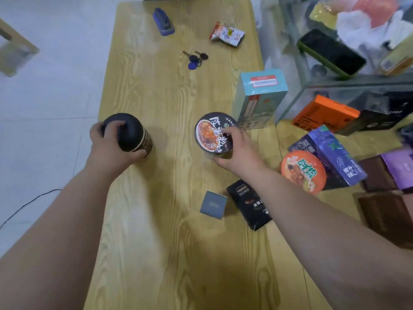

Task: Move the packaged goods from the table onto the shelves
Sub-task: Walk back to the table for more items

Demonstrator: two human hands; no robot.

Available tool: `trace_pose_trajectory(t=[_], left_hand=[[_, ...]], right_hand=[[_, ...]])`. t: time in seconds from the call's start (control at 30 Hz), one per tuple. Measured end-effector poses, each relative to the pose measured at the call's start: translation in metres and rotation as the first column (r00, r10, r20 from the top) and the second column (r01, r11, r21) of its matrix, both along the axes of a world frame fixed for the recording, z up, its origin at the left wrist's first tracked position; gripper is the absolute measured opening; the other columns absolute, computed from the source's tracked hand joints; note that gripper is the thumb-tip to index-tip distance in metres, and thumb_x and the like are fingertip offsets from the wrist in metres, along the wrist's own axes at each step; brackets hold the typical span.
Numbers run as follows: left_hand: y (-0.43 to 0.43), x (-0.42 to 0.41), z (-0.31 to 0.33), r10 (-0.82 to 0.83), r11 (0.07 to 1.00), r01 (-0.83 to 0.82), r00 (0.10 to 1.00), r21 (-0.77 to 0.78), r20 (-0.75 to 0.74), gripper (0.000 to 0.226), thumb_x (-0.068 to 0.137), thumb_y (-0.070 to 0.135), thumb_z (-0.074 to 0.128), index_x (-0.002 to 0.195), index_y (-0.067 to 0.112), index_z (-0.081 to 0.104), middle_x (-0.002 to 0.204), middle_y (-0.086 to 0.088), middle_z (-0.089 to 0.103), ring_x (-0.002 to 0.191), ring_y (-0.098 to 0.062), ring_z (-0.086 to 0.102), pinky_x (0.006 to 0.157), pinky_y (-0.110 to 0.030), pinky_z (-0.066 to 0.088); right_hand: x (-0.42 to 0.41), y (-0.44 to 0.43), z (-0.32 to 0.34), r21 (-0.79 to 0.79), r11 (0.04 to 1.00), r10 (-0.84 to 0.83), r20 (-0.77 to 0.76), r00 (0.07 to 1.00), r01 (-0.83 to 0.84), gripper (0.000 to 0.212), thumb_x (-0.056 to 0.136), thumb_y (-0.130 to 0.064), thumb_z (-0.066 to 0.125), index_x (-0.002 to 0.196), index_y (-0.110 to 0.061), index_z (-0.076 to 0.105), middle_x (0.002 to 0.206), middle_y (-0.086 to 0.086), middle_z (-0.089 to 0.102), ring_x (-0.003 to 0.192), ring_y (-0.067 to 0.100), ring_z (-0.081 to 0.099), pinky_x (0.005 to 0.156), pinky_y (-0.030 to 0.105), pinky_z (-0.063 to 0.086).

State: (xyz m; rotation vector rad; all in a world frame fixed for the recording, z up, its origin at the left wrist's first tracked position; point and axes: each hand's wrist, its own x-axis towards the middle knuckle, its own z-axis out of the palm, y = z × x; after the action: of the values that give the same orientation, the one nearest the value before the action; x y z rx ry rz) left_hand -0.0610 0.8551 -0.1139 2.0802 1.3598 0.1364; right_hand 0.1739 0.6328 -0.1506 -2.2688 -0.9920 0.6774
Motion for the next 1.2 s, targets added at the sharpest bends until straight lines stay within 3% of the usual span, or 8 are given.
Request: trace_pose_trajectory(t=[0.17,0.3,0.5,0.7,0.8,0.93,1.1,1.2], left_hand=[[-0.017,0.008,-0.015,-0.193,0.981,0.193,0.975,0.013,0.11,0.084,0.063,0.032,0.094,0.128,0.04,0.042,0.142,0.01,0.02,0.123,-0.015,0.042,0.099,-0.032,0.042],[-0.039,0.002,-0.051,-0.089,0.913,0.233,0.915,-0.334,0.394,0.13,0.042,0.037,0.1,0.145,0.042,0.021,0.143,0.017,0.036,0.129,0.001,0.047,0.108,-0.029,0.043],[-0.048,0.005,-0.092,0.022,0.894,0.192,0.884,-0.405,0.468,0.13,0.04,0.04,0.096,0.147,0.026,0.025,0.142,0.008,0.05,0.126,0.005,0.051,0.097,-0.013,0.045],[-0.03,-0.001,-0.105,0.046,0.852,0.22,0.873,-0.476,0.486,0.119,0.052,0.037,0.099,0.15,0.02,0.033,0.14,-0.003,0.058,0.13,-0.019,0.057,0.108,-0.052,0.046],[-0.044,-0.01,-0.096,0.191,0.815,0.14,0.851,-0.563,0.489,0.102,0.057,0.037,0.088,0.144,0.025,0.039,0.136,-0.001,0.061,0.126,-0.018,0.059,0.107,-0.054,0.047],[-0.068,-0.021,-0.068,0.344,0.745,0.182,0.719,-0.641,0.604,0.098,0.07,0.037,0.084,0.15,0.013,0.033,0.149,-0.019,0.049,0.135,-0.037,0.05,0.11,-0.065,0.039],[-0.105,-0.037,-0.005,0.441,0.672,0.273,0.6,-0.689,0.668,0.112,0.077,0.057,0.078,0.157,0.005,0.021,0.157,-0.03,0.032,0.142,-0.047,0.037,0.108,-0.058,0.041],[-0.146,-0.06,0.026,0.513,0.667,0.246,0.534,-0.704,0.672,0.105,0.079,0.062,0.074,0.155,0.005,0.029,0.152,-0.026,0.043,0.138,-0.043,0.045,0.106,-0.056,0.044]], right_hand=[[-0.012,0.008,-0.017,0.118,0.991,0.061,-0.057,0.996,-0.054,0.078,0.069,-0.03,0.092,0.131,-0.034,0.044,0.13,-0.009,0.041,0.112,-0.002,0.04,0.092,0.0,0.032],[-0.014,0.008,-0.033,0.216,0.97,-0.057,-0.254,0.965,0.114,0.112,0.061,-0.026,0.098,0.142,-0.049,0.023,0.136,-0.032,0.037,0.124,-0.01,0.045,0.103,0.011,0.039],[-0.004,0.012,-0.047,0.2,0.966,-0.081,-0.376,0.923,0.166,0.13,0.053,-0.025,0.101,0.151,-0.039,0.016,0.138,-0.031,0.041,0.129,-0.01,0.045,0.112,0.023,0.036],[-0.011,0.024,-0.038,0.218,0.939,-0.129,-0.493,0.86,0.266,0.113,0.062,-0.016,0.096,0.148,-0.032,0.024,0.135,-0.012,0.054,0.121,-0.001,0.055,0.096,0.01,0.044],[-0.021,0.02,-0.031,0.202,0.941,-0.118,-0.561,0.819,0.273,0.112,0.064,-0.031,0.093,0.152,-0.034,0.025,0.138,-0.011,0.056,0.121,0.0,0.057,0.098,0.022,0.048],[-0.033,0.021,0.0,0.232,0.936,-0.065,-0.626,0.777,0.265,0.098,0.085,-0.036,0.079,0.159,-0.03,0.016,0.134,-0.016,0.053,0.104,-0.019,0.056,0.081,0.006,0.047],[-0.049,0.02,0.059,0.305,0.907,0.048,-0.76,0.649,0.29,0.063,0.08,-0.044,0.071,0.136,-0.034,0.045,0.127,0.004,0.067,0.111,0.023,0.07,0.097,0.047,0.055],[-0.064,0.0,0.079,0.345,0.907,0.149,-0.798,0.584,0.24,0.05,0.082,-0.043,0.069,0.127,-0.031,0.052,0.117,0.004,0.072,0.109,0.028,0.07,0.097,0.052,0.054]])
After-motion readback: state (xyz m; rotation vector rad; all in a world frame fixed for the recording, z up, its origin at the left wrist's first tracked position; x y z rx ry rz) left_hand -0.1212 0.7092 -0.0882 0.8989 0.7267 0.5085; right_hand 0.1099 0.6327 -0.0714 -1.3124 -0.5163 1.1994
